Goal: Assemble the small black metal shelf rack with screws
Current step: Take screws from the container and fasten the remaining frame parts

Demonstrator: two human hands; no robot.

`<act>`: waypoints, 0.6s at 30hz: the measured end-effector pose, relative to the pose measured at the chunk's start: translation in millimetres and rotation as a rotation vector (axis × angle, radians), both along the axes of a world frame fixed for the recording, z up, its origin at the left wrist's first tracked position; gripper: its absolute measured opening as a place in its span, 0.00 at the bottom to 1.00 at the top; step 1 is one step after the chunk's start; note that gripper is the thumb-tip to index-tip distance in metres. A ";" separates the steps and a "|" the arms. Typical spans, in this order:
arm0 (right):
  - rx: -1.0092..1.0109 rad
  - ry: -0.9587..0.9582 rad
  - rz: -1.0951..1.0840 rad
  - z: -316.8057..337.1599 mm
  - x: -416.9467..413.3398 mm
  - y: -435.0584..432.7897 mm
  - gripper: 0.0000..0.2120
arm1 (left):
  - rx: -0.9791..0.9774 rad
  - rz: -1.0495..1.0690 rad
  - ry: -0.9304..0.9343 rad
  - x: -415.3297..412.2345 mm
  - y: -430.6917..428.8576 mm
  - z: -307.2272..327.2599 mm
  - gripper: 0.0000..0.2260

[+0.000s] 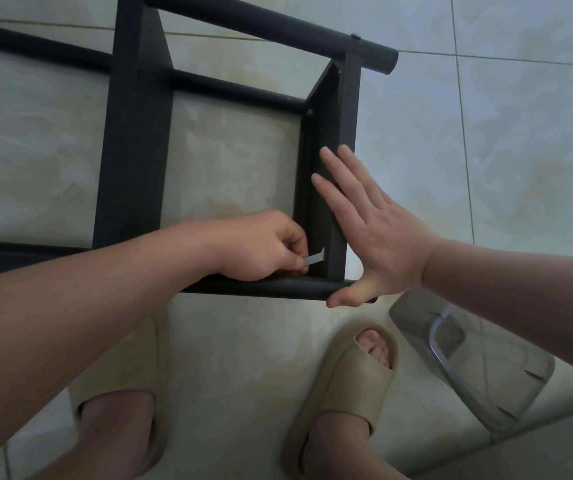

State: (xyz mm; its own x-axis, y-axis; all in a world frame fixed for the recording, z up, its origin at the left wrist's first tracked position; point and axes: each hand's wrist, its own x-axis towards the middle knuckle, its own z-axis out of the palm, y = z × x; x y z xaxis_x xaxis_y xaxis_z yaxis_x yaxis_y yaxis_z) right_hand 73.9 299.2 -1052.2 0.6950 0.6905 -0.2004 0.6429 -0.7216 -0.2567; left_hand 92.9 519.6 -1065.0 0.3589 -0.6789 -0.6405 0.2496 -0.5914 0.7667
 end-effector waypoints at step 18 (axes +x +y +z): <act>0.001 0.011 -0.003 0.3 0.1 0.3 0.64 | -0.007 0.138 -0.196 7.7 -6.2 3.3 0.09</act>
